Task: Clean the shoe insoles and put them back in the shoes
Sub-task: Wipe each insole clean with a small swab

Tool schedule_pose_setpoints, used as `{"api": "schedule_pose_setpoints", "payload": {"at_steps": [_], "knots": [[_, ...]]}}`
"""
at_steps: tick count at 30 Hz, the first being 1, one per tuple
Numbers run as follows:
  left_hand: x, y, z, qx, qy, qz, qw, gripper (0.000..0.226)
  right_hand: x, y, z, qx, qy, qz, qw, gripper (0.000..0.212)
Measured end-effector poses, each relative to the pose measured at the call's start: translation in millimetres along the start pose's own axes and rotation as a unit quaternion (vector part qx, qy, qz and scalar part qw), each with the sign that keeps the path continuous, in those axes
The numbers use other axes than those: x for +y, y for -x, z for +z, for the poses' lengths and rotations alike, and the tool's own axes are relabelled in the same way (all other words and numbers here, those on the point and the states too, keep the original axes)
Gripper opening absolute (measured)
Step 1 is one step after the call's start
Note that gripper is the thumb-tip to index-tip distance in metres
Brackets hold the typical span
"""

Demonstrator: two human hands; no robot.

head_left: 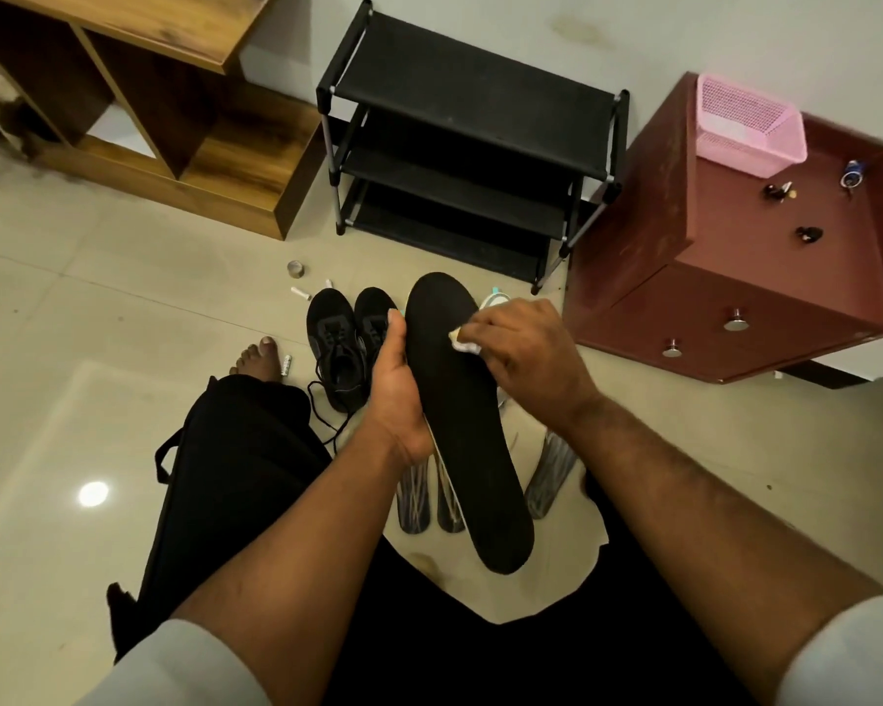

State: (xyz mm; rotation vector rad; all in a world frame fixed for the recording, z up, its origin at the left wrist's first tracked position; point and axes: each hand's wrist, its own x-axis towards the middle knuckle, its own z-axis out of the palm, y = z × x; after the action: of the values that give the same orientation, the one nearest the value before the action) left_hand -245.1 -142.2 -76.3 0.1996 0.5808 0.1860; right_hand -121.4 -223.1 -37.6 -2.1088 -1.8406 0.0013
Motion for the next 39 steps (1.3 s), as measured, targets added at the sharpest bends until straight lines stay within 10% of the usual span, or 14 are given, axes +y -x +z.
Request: {"api": "schedule_pose_setpoints", "payload": {"at_steps": [16, 27, 34, 39], "knots": [[16.5, -6.6, -13.3, 0.037, 0.136, 0.109, 0.984, 0.084, -39.9, 109.0, 16.2, -0.025, -0.207, 0.157, 0.965, 0.019], [30.8, -9.6, -24.5, 0.086, 0.13, 0.189, 0.97, 0.082, -86.5, 105.9, -2.3, 0.105, -0.527, 0.486, 0.689, 0.023], [33.2, -11.9, -26.6, 0.106, 0.114, 0.21, 0.965, 0.083, -52.7, 72.5, -15.9, 0.152, -0.44, 0.527, 0.711, 0.02], [28.2, -14.6, -25.9, 0.107, 0.105, 0.21, 0.966, 0.083, -50.1, 76.1, -1.8, 0.036, -0.246, 0.476, 0.844, 0.008]]}}
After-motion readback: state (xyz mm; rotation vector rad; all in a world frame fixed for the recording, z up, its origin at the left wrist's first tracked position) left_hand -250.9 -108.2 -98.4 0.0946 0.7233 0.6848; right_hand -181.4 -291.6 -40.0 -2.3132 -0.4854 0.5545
